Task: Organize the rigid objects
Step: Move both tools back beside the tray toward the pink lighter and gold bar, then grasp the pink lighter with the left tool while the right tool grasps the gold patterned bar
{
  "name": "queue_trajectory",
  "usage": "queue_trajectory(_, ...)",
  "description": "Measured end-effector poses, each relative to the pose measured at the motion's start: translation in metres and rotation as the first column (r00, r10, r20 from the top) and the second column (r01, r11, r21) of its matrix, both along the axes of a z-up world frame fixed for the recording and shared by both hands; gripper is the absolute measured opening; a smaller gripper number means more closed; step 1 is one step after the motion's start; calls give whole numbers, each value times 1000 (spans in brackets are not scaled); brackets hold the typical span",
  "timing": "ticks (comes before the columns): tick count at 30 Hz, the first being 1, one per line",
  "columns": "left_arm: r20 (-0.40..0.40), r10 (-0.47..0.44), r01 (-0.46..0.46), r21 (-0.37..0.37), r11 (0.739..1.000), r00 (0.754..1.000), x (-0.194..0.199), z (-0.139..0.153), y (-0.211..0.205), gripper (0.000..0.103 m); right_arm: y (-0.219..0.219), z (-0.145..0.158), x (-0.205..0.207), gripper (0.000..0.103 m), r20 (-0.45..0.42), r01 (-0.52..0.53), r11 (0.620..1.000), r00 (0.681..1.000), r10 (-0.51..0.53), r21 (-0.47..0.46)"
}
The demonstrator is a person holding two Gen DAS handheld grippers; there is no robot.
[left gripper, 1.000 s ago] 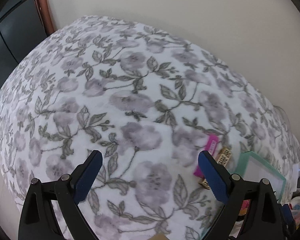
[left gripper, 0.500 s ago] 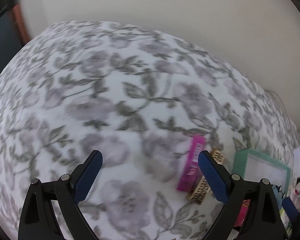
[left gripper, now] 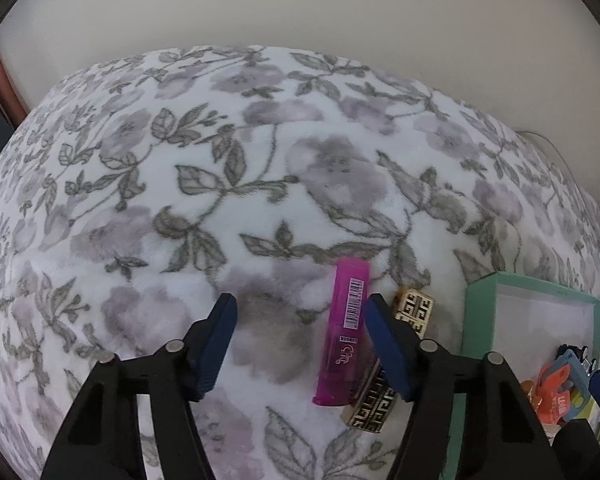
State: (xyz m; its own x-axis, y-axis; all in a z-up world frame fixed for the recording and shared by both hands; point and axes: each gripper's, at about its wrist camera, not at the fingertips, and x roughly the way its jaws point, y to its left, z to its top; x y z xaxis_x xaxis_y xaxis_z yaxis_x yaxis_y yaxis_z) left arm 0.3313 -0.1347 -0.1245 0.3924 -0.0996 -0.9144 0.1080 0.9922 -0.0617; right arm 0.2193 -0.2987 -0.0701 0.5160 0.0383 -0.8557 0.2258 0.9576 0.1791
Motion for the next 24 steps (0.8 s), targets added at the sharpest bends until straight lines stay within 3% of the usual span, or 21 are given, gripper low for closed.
queue_trajectory(2, 4, -22, 22, 11, 1000, 1000, -3, -1, -4, 49, 1, 0, 0, 103, -1, 0, 1000, 1000, 0, 0)
queue_trajectory(6, 6, -43, 43, 20, 999, 999, -7, -2, -6, 31, 3, 0, 1, 103, -2, -4, 1000, 1000, 4, -3)
queue_trajectory(7, 3, -46, 46, 8, 999, 999, -8, -1, -5, 21, 4, 0, 1, 103, -2, -4, 1000, 1000, 4, -7)
queue_trajectory(14, -13, -40, 39, -60, 997, 999, -16, -2, 15, 20, 15, -2, 7, 103, -6, -13, 999, 1000, 13, -32)
queue_trajectory(19, -11, 30, -31, -50, 998, 999, -15, 0, 44, 20, 29, 1, 17, 102, 44, -44, 999, 998, 45, -5)
queue_trajectory(22, -8, 95, -95, -42, 995, 995, -12, 0, 69, 20, 42, -1, 26, 88, 38, -59, 998, 997, 60, -31)
queue_trajectory(24, -8, 125, -125, -42, 991, 992, -12, -1, 83, 20, 52, -4, 33, 85, 28, -79, 996, 996, 79, -32)
